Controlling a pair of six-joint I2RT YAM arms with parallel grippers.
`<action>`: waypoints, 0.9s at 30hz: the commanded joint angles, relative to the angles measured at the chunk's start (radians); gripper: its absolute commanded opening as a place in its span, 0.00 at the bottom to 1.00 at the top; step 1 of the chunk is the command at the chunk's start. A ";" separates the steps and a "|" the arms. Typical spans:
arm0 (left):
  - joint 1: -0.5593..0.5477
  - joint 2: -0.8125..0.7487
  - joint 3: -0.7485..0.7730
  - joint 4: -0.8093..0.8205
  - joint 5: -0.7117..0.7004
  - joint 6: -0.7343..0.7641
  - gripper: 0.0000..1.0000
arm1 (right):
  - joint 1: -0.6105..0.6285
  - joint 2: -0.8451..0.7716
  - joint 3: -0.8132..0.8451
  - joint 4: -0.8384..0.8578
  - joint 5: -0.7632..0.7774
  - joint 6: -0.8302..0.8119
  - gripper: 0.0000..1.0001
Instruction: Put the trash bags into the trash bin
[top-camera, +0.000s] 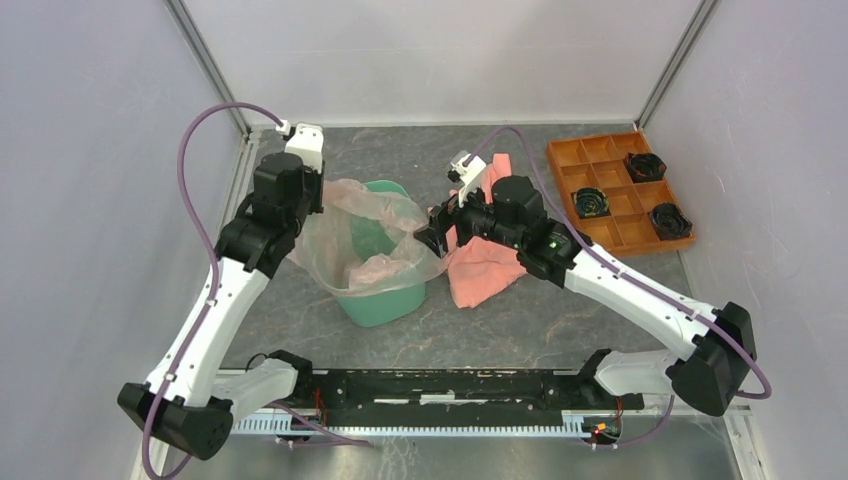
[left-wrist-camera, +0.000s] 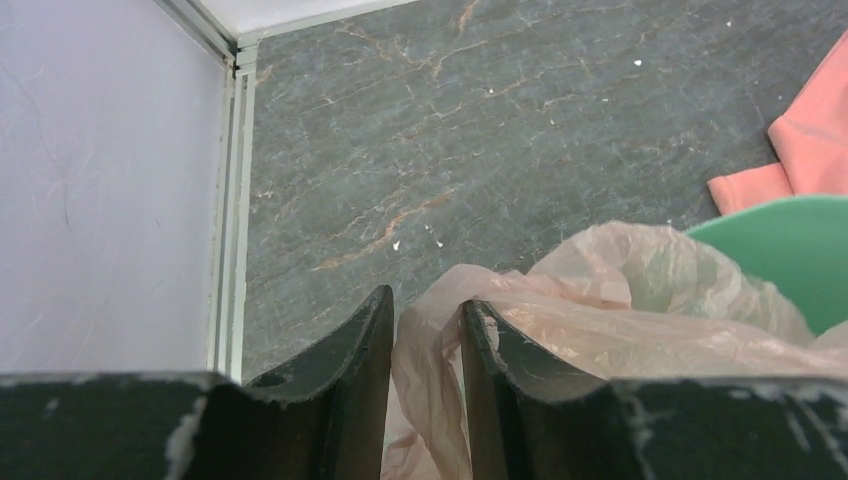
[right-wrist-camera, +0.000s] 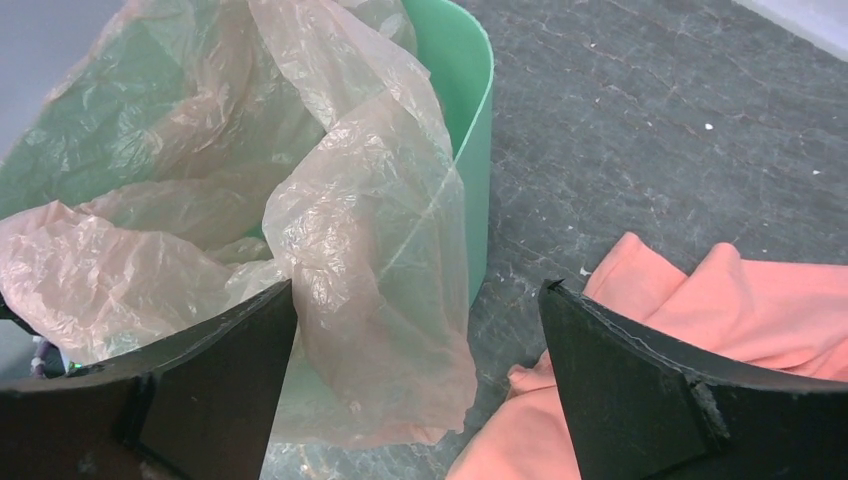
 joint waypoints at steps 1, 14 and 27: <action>0.020 0.046 0.103 -0.034 -0.016 -0.085 0.38 | -0.022 0.019 0.078 0.068 0.015 -0.006 0.98; 0.039 0.118 0.182 -0.094 0.008 -0.127 0.48 | -0.077 0.254 0.331 0.161 -0.200 -0.061 0.98; 0.170 0.175 0.144 -0.033 0.102 -0.152 0.43 | -0.079 0.137 0.175 0.102 -0.084 -0.019 0.76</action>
